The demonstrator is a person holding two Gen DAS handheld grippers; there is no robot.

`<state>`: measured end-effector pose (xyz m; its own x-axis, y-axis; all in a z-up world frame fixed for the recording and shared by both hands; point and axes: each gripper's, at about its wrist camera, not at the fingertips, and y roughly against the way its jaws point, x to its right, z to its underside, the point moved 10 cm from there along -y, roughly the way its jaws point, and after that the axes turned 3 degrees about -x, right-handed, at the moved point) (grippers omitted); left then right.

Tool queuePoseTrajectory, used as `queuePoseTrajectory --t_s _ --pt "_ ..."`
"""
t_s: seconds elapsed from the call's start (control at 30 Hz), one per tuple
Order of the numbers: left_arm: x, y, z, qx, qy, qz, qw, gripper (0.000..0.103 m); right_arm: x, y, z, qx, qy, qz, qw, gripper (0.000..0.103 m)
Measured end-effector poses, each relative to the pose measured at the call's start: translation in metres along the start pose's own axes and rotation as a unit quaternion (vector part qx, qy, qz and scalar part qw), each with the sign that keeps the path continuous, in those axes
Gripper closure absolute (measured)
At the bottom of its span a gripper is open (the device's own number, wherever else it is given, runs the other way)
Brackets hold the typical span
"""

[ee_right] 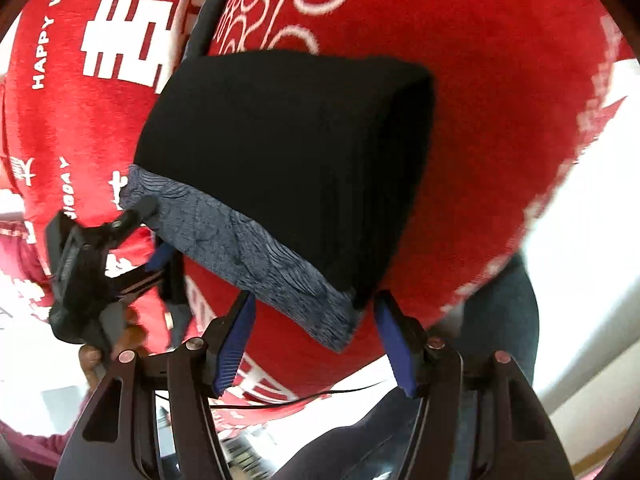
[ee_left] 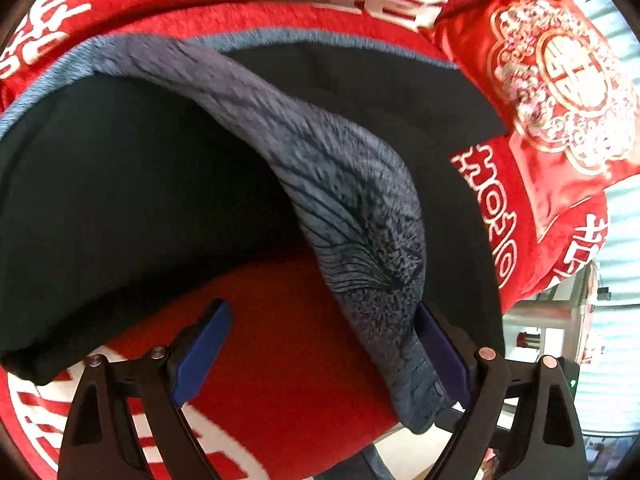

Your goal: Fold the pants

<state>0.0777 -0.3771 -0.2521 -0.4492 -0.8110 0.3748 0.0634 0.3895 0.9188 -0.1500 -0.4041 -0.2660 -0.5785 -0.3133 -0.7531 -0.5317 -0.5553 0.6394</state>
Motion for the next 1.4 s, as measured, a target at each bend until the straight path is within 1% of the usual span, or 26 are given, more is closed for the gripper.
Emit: queuePoseTrajectory --t_s 0.03,0.07,0.1,0.13,0.17,0.2,0.23,0.37,0.5,0.57,0.6,0.63,0.7,0.77,0.8,0.87,0.9,0.93,0.97,1.0,1.1,1.13,1.23,1.33,1.37,1.4 --pt "0.003 -0.002 -0.001 0.007 -0.006 -0.010 0.9999 0.010 0.000 -0.002 -0.002 -0.008 -0.004 -0.005 1.000 0.038" --pt "0.006 -0.003 -0.003 0.011 -0.010 -0.017 0.9997 0.011 0.002 -0.002 -0.002 -0.015 -0.008 -0.007 1.000 0.049" --pt "0.008 -0.003 -0.003 0.009 -0.013 -0.021 0.9996 0.021 0.003 -0.001 -0.002 -0.023 -0.009 -0.006 1.000 0.084" --pt "0.010 -0.001 -0.003 0.006 -0.014 -0.020 0.9997 0.043 0.002 0.002 -0.001 -0.032 -0.011 -0.020 0.999 0.088" --pt "0.016 -0.001 -0.004 -0.002 -0.015 -0.008 0.9999 0.054 -0.002 0.008 -0.003 -0.033 -0.016 -0.031 0.999 0.089" --pt "0.019 0.001 -0.004 -0.015 -0.013 0.010 0.9998 0.070 -0.008 0.015 -0.005 -0.032 -0.014 -0.040 0.999 0.091" --pt "0.022 0.003 -0.006 -0.020 -0.010 0.018 0.9996 0.071 -0.016 0.022 -0.008 -0.030 -0.010 -0.051 0.998 0.091" --pt "0.043 0.030 -0.033 0.008 -0.018 0.024 0.9995 0.071 -0.059 0.058 -0.035 -0.016 0.023 -0.085 0.996 0.092" --pt "0.053 0.052 -0.074 0.037 -0.015 0.027 0.9988 0.071 -0.104 0.083 -0.088 0.006 0.045 -0.117 0.992 0.092" --pt "0.052 0.059 -0.096 0.052 -0.018 0.011 0.9984 0.071 -0.124 0.092 -0.123 0.019 0.055 -0.127 0.990 0.092" --pt "0.049 0.062 -0.109 0.055 -0.023 -0.003 0.9982 0.067 -0.132 0.095 -0.141 0.024 0.059 -0.127 0.990 0.092" --pt "0.047 0.065 -0.119 0.056 -0.027 -0.014 0.9979 0.050 -0.140 0.099 -0.158 0.030 0.063 -0.125 0.990 0.092" --pt "0.045 0.074 -0.142 0.075 -0.042 -0.033 0.9958 0.035 -0.161 0.101 -0.203 0.043 0.073 -0.116 0.990 0.092" --pt "0.042 0.082 -0.156 0.088 -0.059 -0.051 0.9930 0.035 -0.175 0.100 -0.241 0.051 0.089 -0.095 0.990 0.091" --pt "0.037 0.087 -0.161 0.094 -0.063 -0.065 0.9914 0.035 -0.181 0.096 -0.257 0.053 0.099 -0.080 0.990 0.088" --pt "0.022 0.093 -0.169 0.100 -0.053 -0.086 0.9898 0.035 -0.186 0.085 -0.289 0.058 0.120 -0.021 0.991 0.085" --pt "0.012 0.093 -0.170 0.100 -0.041 -0.095 0.9896 0.035 -0.183 0.078 -0.301 0.056 0.131 0.017 0.990 0.071" --pt "0.000 0.090 -0.169 0.095 -0.026 -0.106 0.9894 0.035 -0.182 0.070 -0.315 0.056 0.149 0.069 0.985 0.059" --pt "-0.012 0.086 -0.166 0.089 -0.013 -0.119 0.9888 0.035 -0.180 0.067 -0.319 0.058 0.161 0.101 0.980 0.034" --pt "-0.028 0.080 -0.161 0.081 0.005 -0.136 0.9873 0.035 -0.181 0.065 -0.322 0.066 0.180 0.132 0.973 0.030" --pt "-0.069 0.060 -0.138 0.054 0.053 -0.176 0.9814 0.035 -0.185 0.063 -0.303 0.073 0.218 0.141 0.963 0.030" --pt "-0.079 0.054 -0.131 0.044 0.067 -0.183 0.9797 0.035 -0.179 0.061 -0.296 0.072 0.221 0.156 0.960 0.030" --pt "-0.106 0.042 -0.109 0.026 0.110 -0.195 0.9742 0.035 -0.147 0.061 -0.285 0.077 0.206 0.206 0.953 0.030" --pt "-0.118 0.035 -0.099 0.024 0.129 -0.202 0.9706 0.035 -0.118 0.061 -0.287 0.080 0.173 0.233 0.954 0.033" --pt "-0.120 0.033 -0.097 0.022 0.131 -0.203 0.9701 0.035 -0.106 0.059 -0.289 0.078 0.154 0.239 0.956 0.041" --pt "-0.122 0.030 -0.096 0.019 0.132 -0.205 0.9696 0.035 -0.099 0.057 -0.292 0.077 0.137 0.235 0.959 0.060"
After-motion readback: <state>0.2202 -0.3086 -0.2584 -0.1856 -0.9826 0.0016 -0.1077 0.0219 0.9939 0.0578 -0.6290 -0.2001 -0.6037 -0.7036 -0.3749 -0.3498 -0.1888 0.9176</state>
